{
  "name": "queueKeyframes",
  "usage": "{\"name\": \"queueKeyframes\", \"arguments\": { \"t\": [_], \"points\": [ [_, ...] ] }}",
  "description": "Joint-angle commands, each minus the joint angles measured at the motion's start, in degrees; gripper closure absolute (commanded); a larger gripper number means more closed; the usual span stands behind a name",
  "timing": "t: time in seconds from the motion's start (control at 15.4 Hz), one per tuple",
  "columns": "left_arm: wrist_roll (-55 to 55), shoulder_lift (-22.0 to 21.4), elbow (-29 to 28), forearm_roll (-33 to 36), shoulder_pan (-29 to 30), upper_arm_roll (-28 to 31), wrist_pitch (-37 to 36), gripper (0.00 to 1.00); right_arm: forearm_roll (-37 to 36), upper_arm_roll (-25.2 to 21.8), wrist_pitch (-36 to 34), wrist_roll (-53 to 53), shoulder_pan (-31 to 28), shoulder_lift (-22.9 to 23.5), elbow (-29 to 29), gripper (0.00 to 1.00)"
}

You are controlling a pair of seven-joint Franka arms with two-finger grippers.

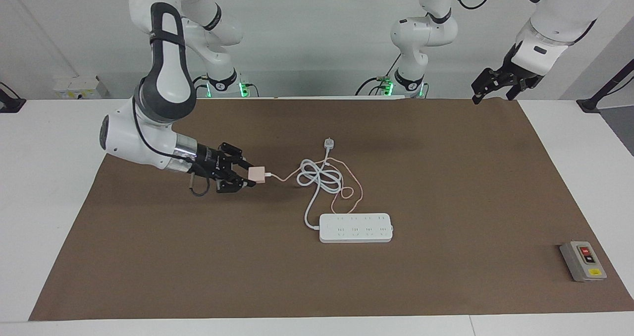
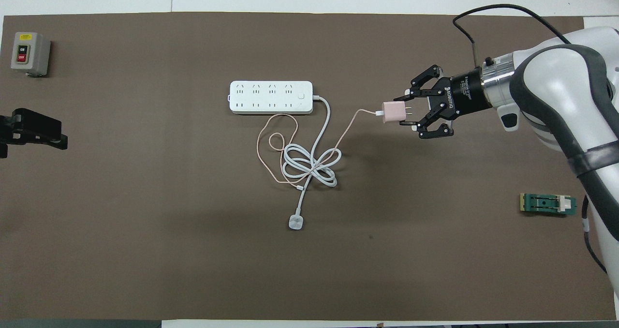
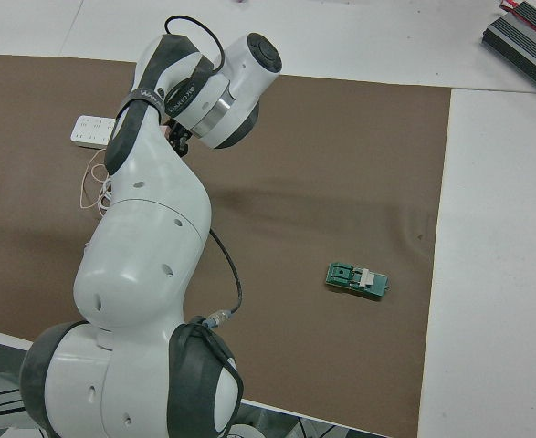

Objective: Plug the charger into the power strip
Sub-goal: 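Carry the pink charger toward the power strip with the right gripper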

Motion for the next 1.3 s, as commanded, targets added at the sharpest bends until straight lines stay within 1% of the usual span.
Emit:
{"name": "queueKeyframes", "arguments": {
  "t": [0.0,0.26,0.46,0.59,0.72,0.85,0.98,1.11,1.24],
  "points": [
    [0.24,-0.64,0.06,0.13,0.39,-0.21,-0.51,0.0,-0.09,0.28,0.91,4.66,2.9,0.04,2.21,1.0],
    [0.24,-0.64,0.06,0.13,0.39,-0.21,-0.42,0.0,0.18,0.37,3.89,9.59,7.99,0.39,4.23,1.0],
    [0.67,-0.81,-0.29,-0.04,0.21,-0.39,-0.25,0.0,2.11,0.37,8.55,11.6,11.86,0.39,4.06,1.0],
    [0.85,-0.73,-0.47,-0.48,-0.22,-0.48,3.16,0.0,2.81,0.37,10.13,13.37,13.53,0.39,4.41,1.0],
    [0.94,-0.55,-0.56,-1.09,-0.14,-0.48,4.94,0.0,4.04,0.37,11.28,13.64,15.2,0.39,4.67,1.0],
    [0.77,0.33,-0.64,-3.72,0.13,-0.39,7.92,0.0,4.04,0.37,11.89,15.56,15.65,0.66,5.98,1.0],
    [0.77,3.13,-0.47,-4.17,-0.58,-0.56,9.07,0.0,4.04,0.37,12.07,18.2,17.05,1.36,8.35,1.0],
    [0.33,4.19,-1.51,-5.66,-0.58,-0.56,11.87,0.0,3.78,0.37,13.73,19.96,18.11,1.71,9.06,1.0],
    [0.06,4.2,-2.31,-5.75,-0.49,-0.56,14.69,0.0,3.69,0.37,14.36,20.06,18.55,1.8,8.98,1.0]
  ]
}}
